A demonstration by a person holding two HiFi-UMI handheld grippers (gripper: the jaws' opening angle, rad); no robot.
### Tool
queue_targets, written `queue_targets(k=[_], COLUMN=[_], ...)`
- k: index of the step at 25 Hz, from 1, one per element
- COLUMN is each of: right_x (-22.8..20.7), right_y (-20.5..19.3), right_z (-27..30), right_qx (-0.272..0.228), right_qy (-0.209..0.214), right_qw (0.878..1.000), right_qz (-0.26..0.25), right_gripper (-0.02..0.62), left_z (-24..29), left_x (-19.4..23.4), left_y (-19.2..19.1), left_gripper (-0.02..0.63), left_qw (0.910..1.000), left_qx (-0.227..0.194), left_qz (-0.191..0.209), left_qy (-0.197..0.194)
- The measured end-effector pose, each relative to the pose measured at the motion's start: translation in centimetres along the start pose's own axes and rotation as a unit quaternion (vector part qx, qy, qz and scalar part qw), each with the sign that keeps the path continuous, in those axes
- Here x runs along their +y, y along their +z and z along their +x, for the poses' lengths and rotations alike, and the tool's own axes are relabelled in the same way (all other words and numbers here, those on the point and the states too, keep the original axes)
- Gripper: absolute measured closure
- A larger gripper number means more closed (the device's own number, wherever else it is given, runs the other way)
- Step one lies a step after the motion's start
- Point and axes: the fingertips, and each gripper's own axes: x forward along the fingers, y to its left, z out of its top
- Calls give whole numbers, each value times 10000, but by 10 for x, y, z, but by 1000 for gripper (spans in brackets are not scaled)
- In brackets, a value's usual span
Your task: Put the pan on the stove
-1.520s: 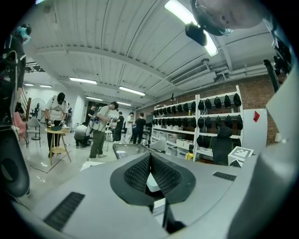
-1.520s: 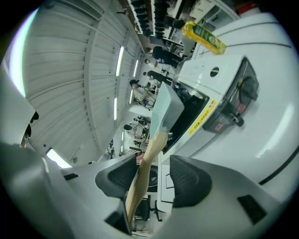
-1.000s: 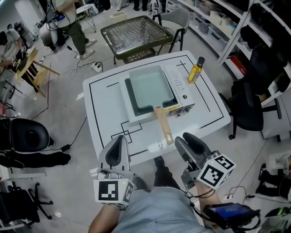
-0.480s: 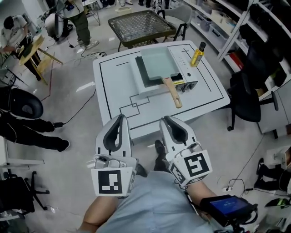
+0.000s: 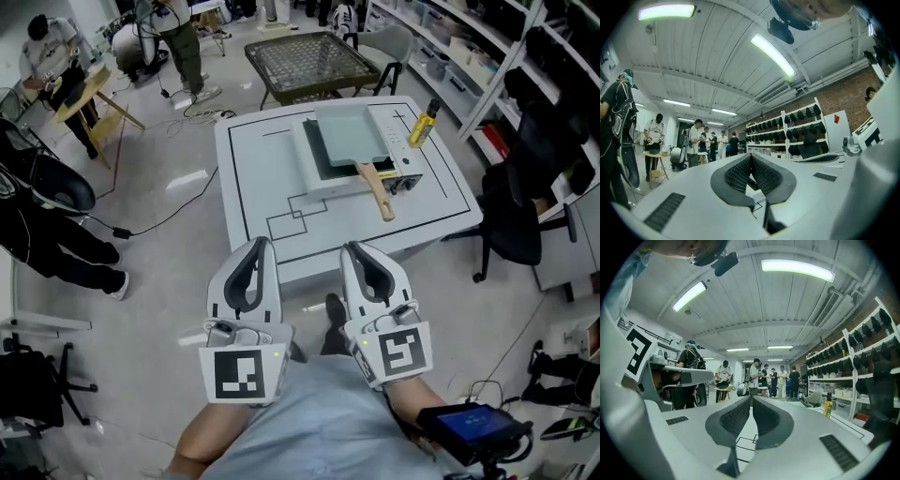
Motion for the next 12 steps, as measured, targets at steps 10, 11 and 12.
queue_targets(k=[10,11,12], right_x=[3,4,5], right_y=[5,6,6], right_z=[3,3,4], right_qx=[-130,-136,-137], right_qy=[-39,-38,-35], right_qw=[9999,9999,9999], right_qz=[36,30,23], right_gripper=[548,548,548], left_z=[-3,-3,-4], left_x=[8,9,10], left_y=[1,1,2], left_gripper=[589,588,588], left_qw=[10000,10000,10000], left_qx=[20,24,25], left_qz=[16,19,18], left_qy=[43,44,45])
